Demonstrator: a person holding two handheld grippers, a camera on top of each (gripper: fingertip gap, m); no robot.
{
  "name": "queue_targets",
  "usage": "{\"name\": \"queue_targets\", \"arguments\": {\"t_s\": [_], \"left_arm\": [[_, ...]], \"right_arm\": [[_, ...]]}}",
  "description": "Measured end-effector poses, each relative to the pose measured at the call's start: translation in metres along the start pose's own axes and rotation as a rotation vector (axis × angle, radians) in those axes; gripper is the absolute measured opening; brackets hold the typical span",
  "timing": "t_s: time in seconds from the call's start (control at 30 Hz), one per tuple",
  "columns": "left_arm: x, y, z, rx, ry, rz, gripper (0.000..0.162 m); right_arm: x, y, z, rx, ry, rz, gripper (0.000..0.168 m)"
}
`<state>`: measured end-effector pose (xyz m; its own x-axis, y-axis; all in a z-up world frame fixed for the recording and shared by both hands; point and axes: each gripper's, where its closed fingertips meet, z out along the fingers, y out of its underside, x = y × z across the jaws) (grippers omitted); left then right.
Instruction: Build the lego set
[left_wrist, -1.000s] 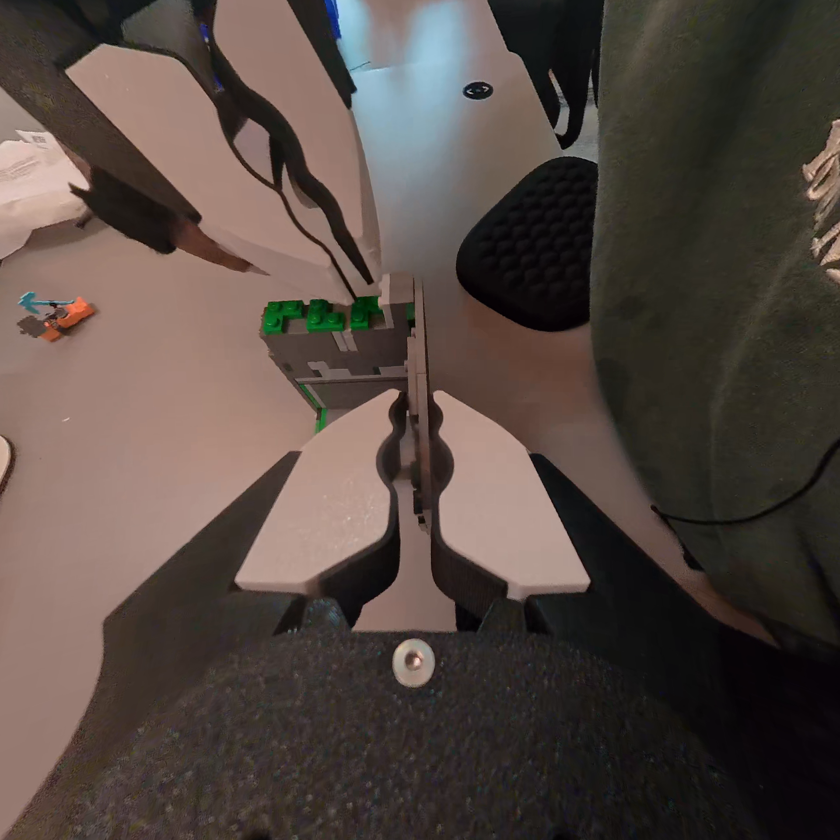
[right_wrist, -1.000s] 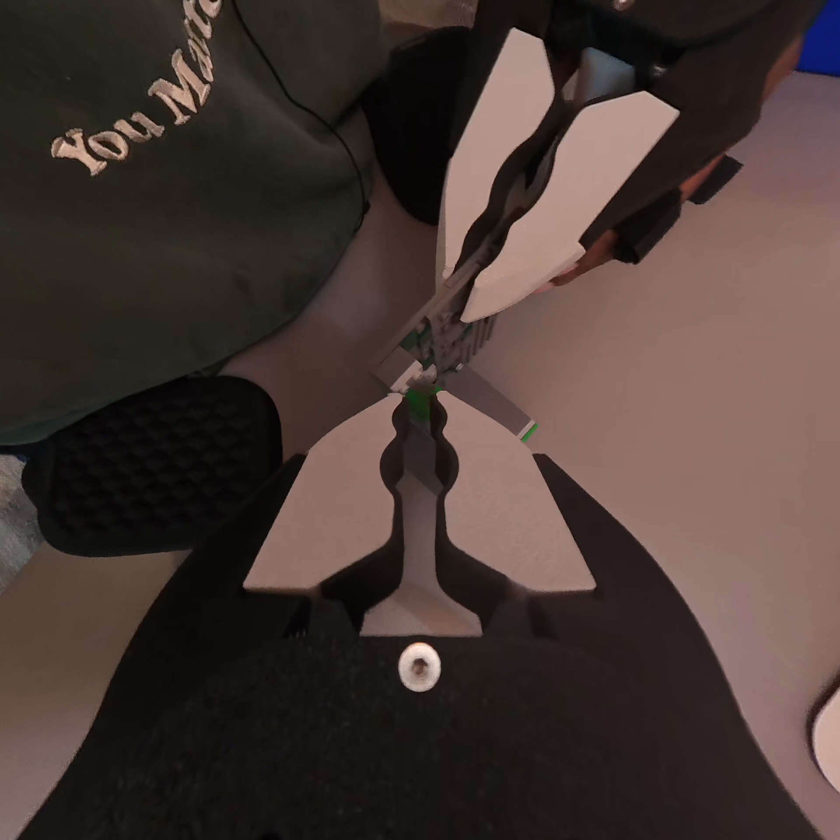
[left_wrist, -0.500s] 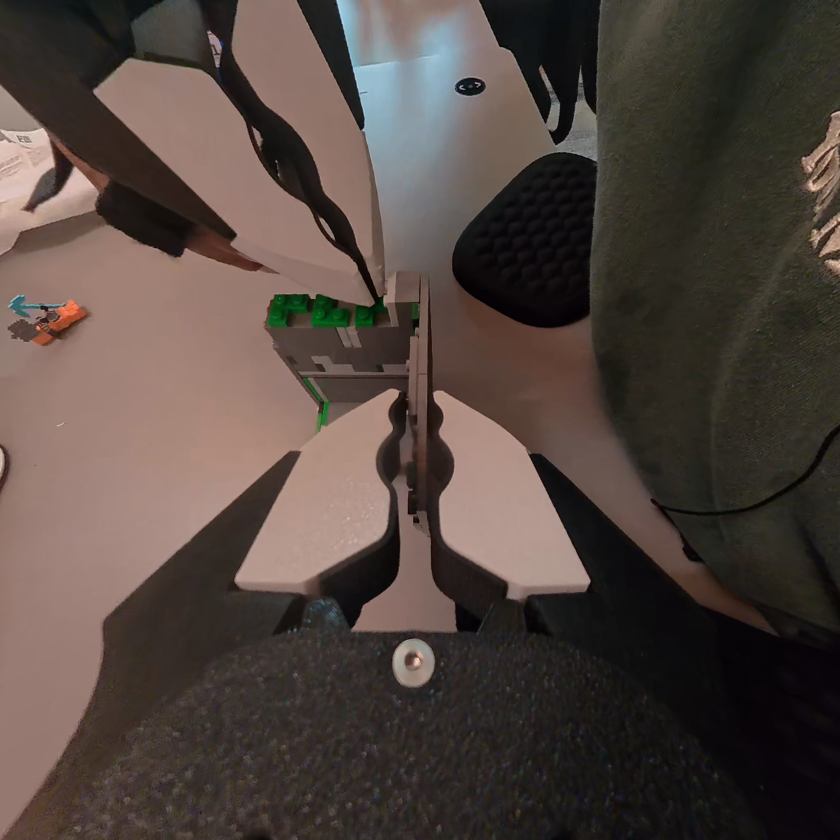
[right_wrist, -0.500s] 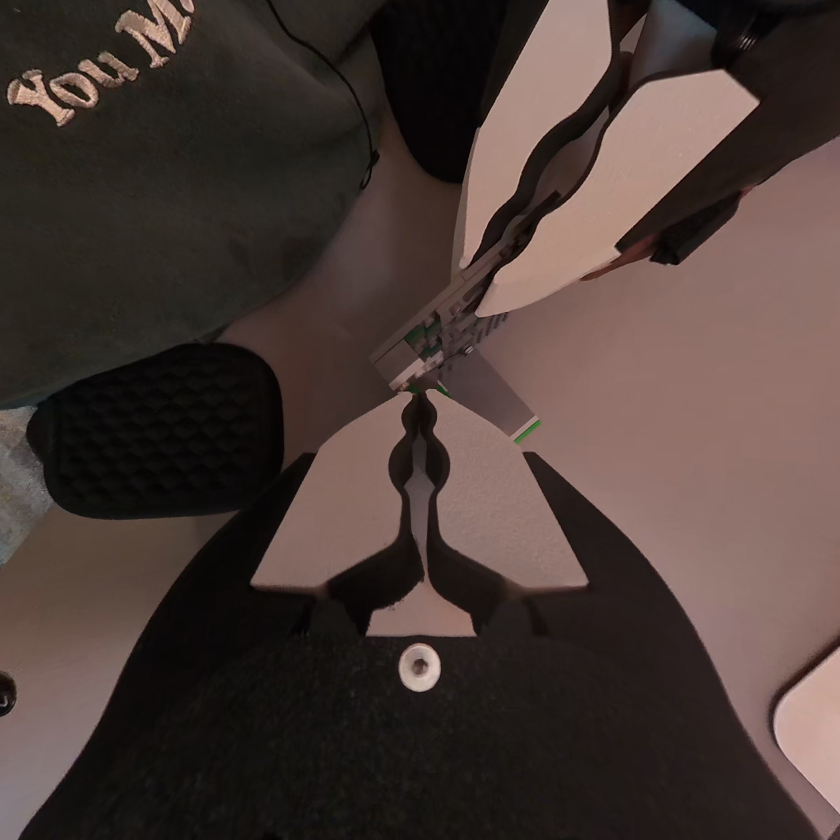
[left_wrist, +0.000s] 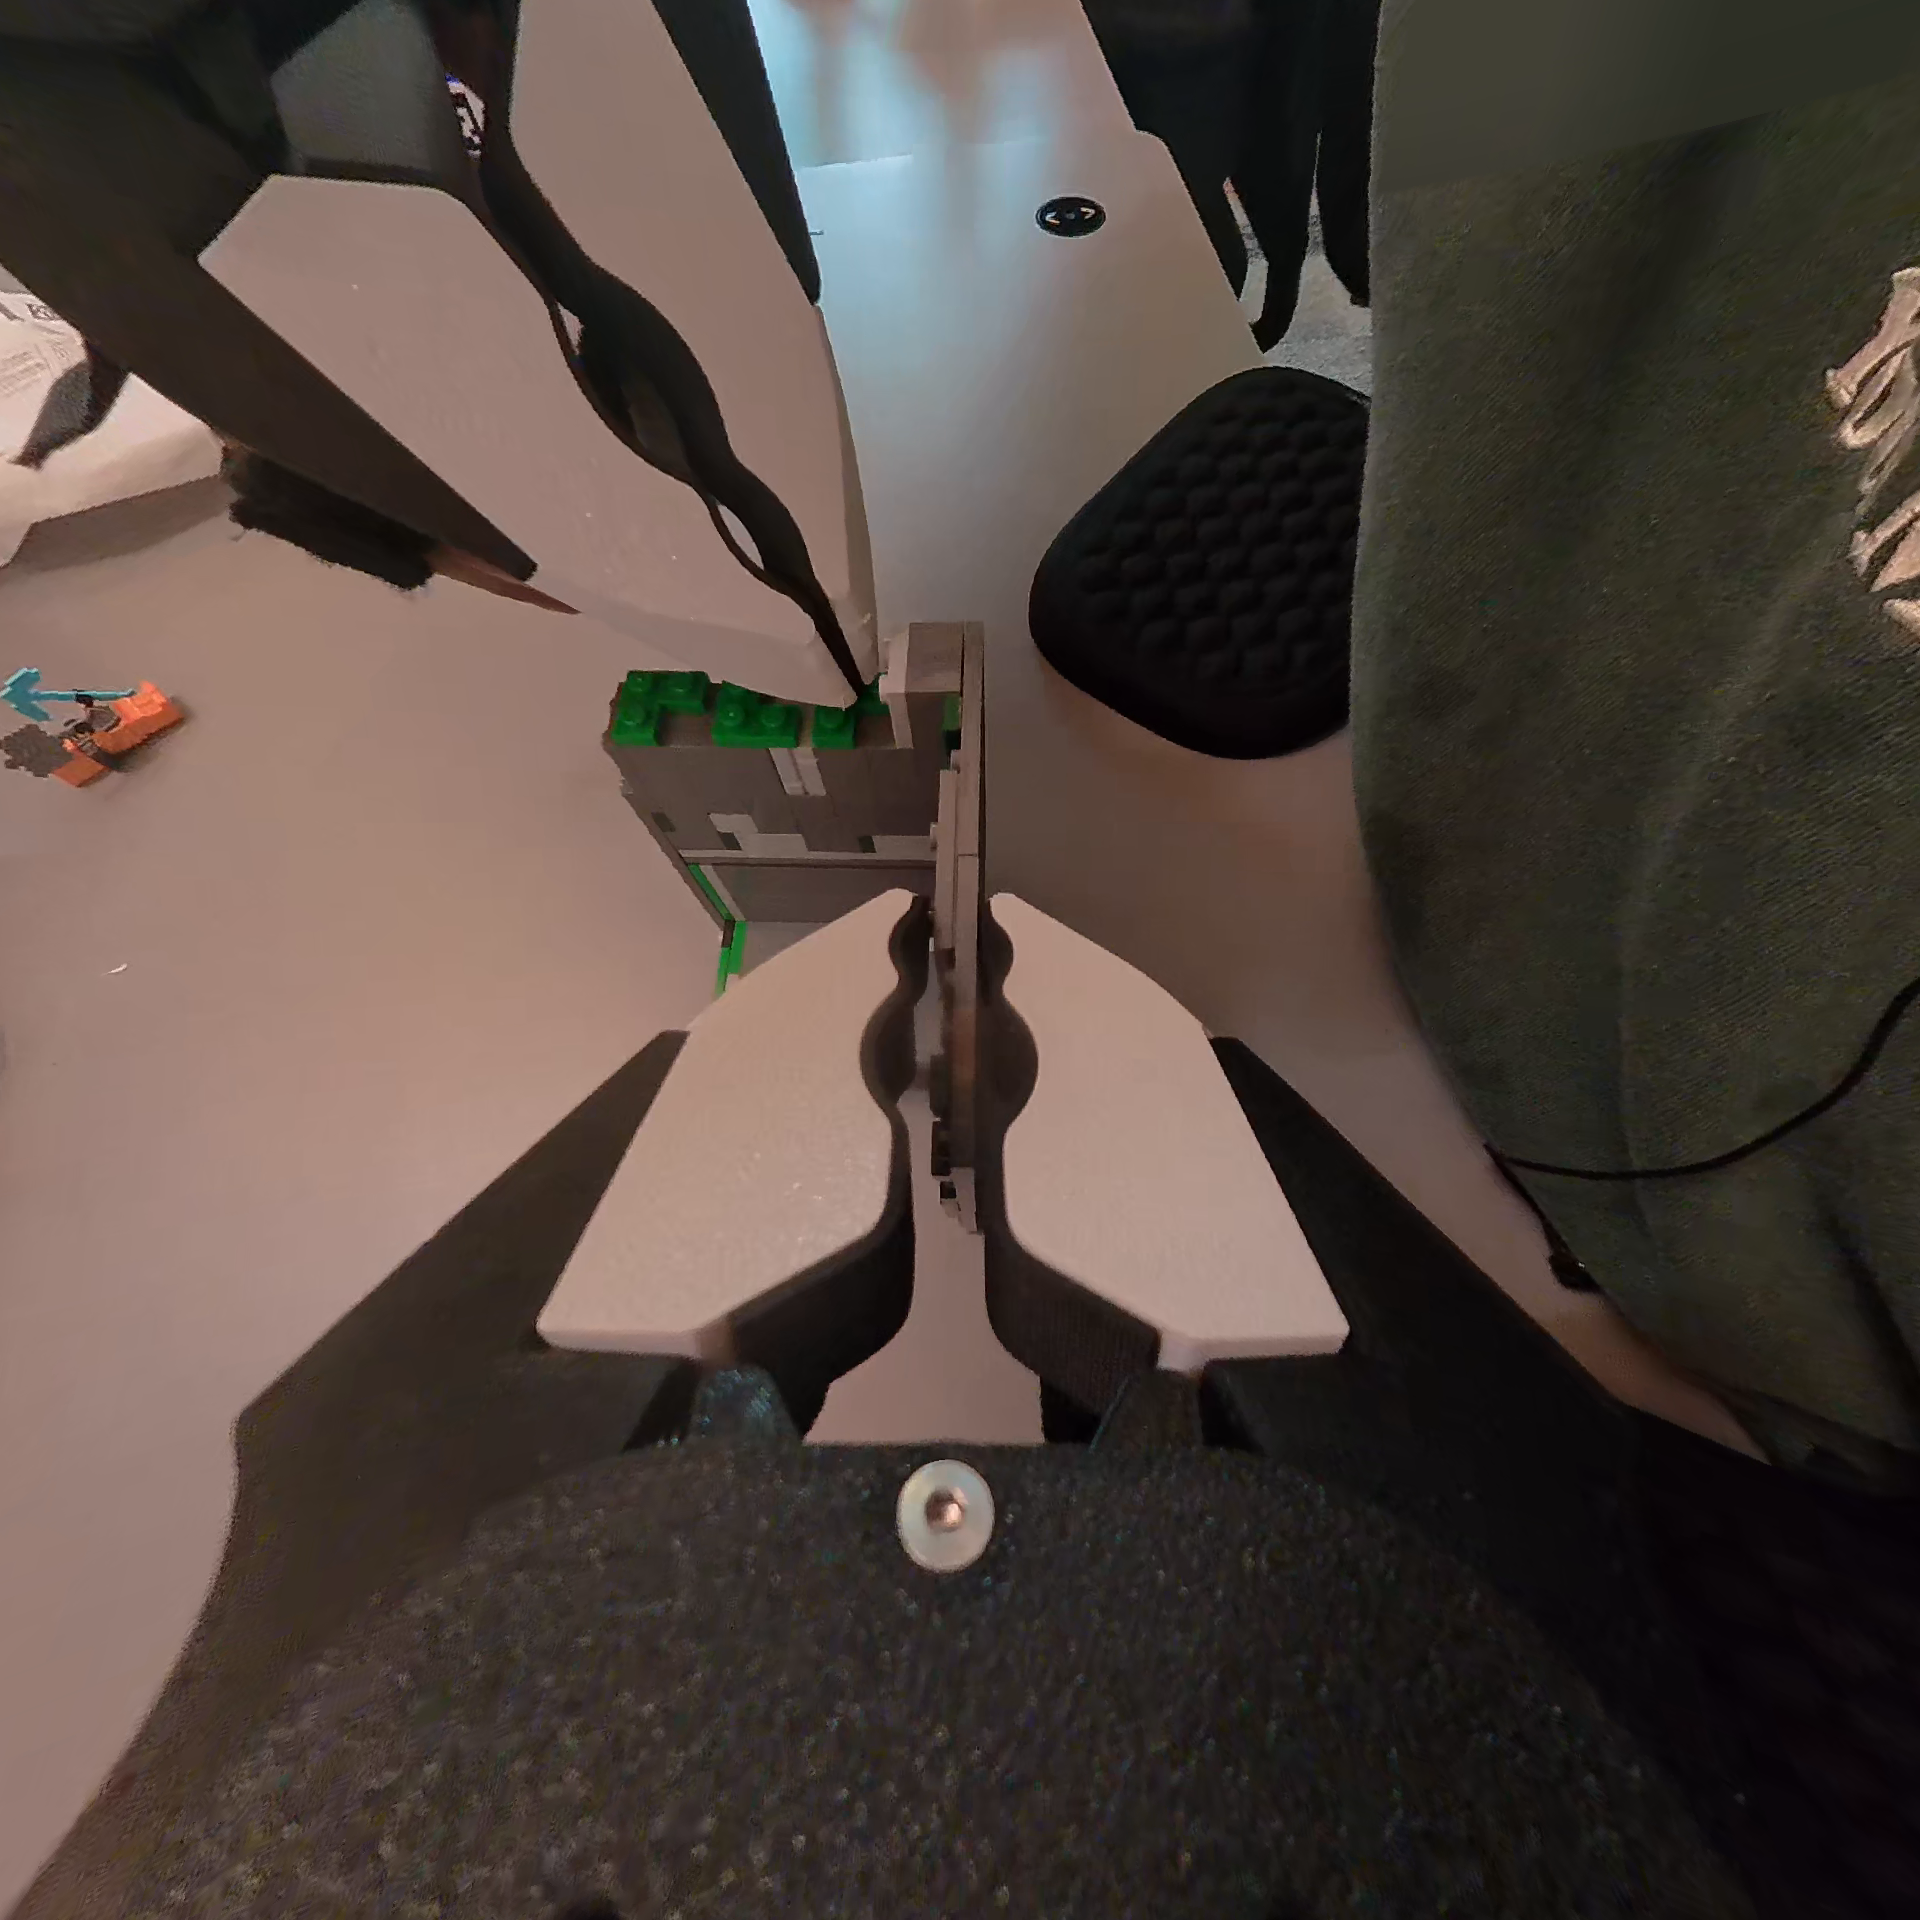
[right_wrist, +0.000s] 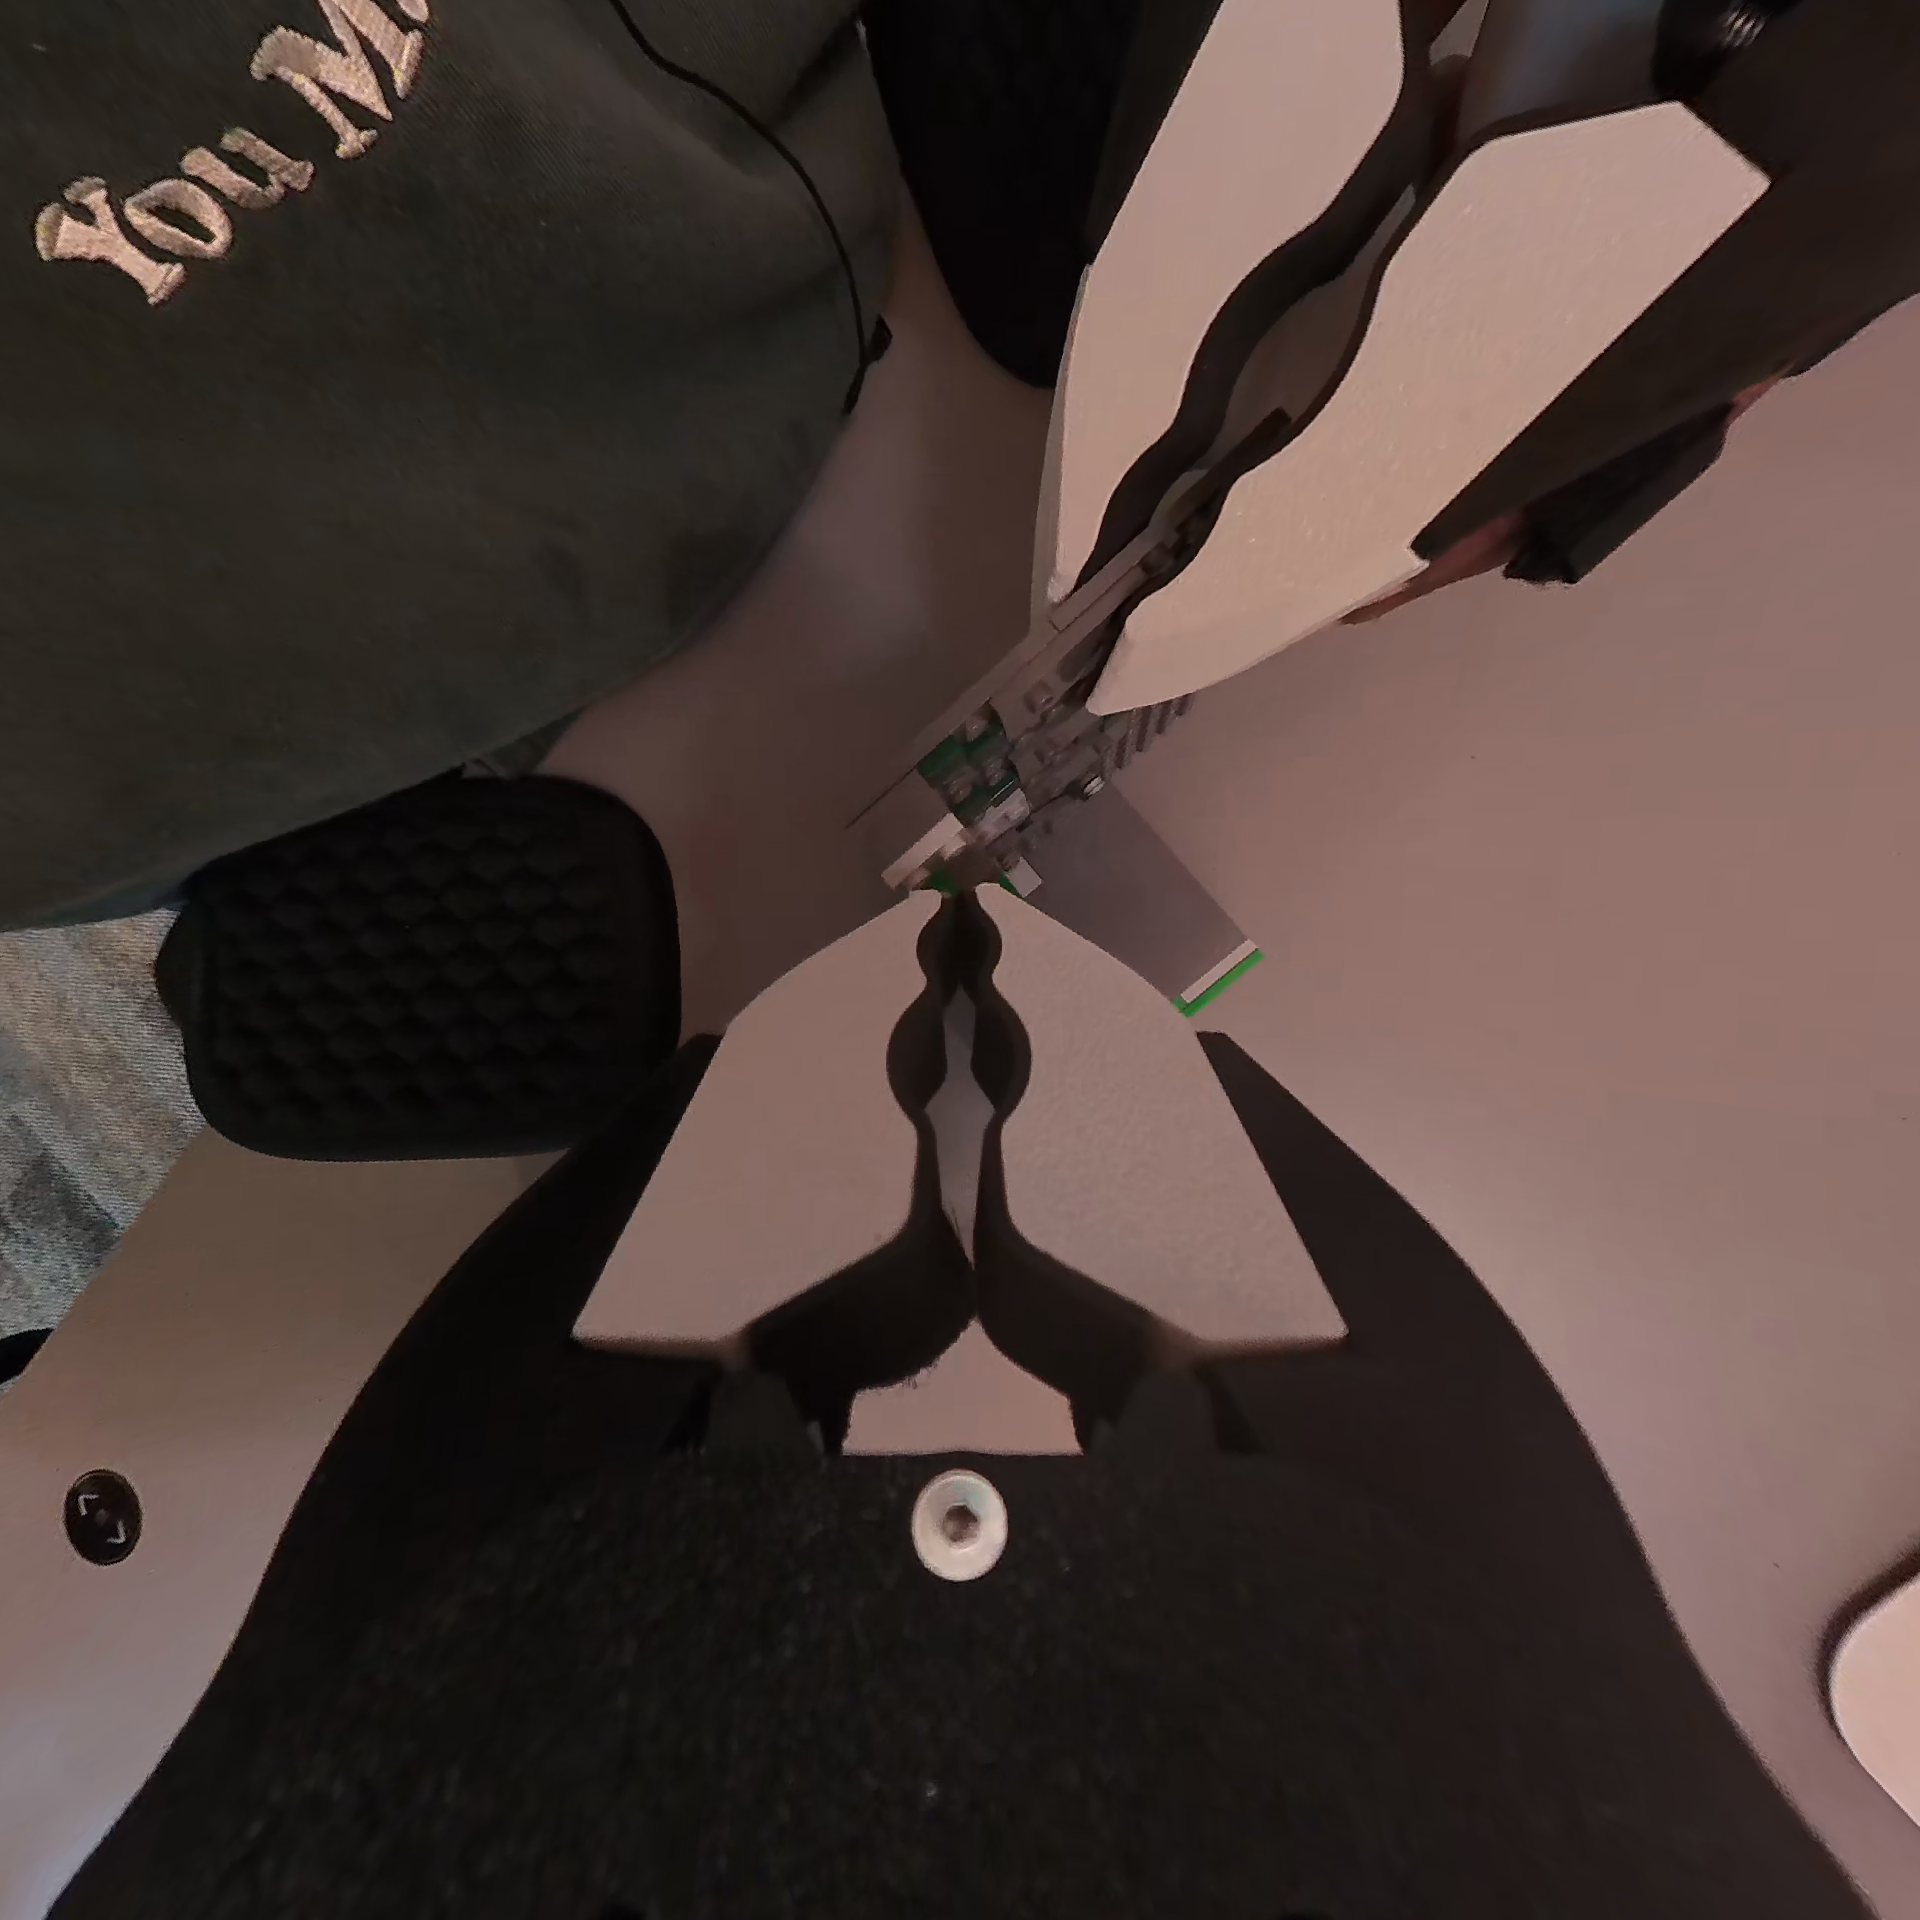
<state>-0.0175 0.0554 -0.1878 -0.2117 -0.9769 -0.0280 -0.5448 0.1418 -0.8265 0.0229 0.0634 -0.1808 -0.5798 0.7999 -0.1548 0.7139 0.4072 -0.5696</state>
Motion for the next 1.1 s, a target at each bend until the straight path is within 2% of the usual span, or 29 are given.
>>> {"name": "queue_targets", "arguments": {"t_s": [0.03,0.2,0.3,0.43,0.7,0.73,0.77,0.8,0.93,1.1], "left_arm": [[0.000,0.000,0.000,0.001,0.000,-0.001,0.008],[-0.001,0.000,0.000,0.002,-0.005,-0.002,0.008],[0.000,-0.001,0.000,0.002,-0.017,0.005,0.008],[0.001,-0.001,0.001,0.015,-0.035,-0.004,0.008],[0.000,-0.005,0.006,0.070,-0.163,-0.064,0.008],[0.000,-0.006,0.006,0.080,-0.183,-0.071,0.008],[0.000,-0.006,0.006,0.089,-0.202,-0.078,0.008],[0.000,-0.006,0.007,0.097,-0.217,-0.083,0.008],[0.000,-0.007,0.007,0.110,-0.261,-0.079,0.008],[-0.001,-0.007,0.007,0.117,-0.269,-0.078,0.008]], "right_arm": [[0.000,0.000,0.000,0.000,0.001,0.003,0.000],[0.002,-0.002,-0.001,-0.006,0.073,-0.003,0.000],[0.003,-0.016,-0.017,0.142,0.131,0.027,0.000],[0.011,-0.023,-0.047,0.307,0.325,0.036,0.000],[0.010,0.003,-0.077,0.678,0.671,0.231,0.000],[0.007,0.009,-0.075,0.711,0.692,0.262,0.000],[0.005,0.013,-0.070,0.735,0.702,0.294,0.017],[0.003,0.018,-0.064,0.746,0.701,0.331,0.026],[-0.004,0.020,-0.034,0.756,0.703,0.422,0.026],[-0.004,0.009,-0.003,0.673,0.726,0.450,0.031]]}}
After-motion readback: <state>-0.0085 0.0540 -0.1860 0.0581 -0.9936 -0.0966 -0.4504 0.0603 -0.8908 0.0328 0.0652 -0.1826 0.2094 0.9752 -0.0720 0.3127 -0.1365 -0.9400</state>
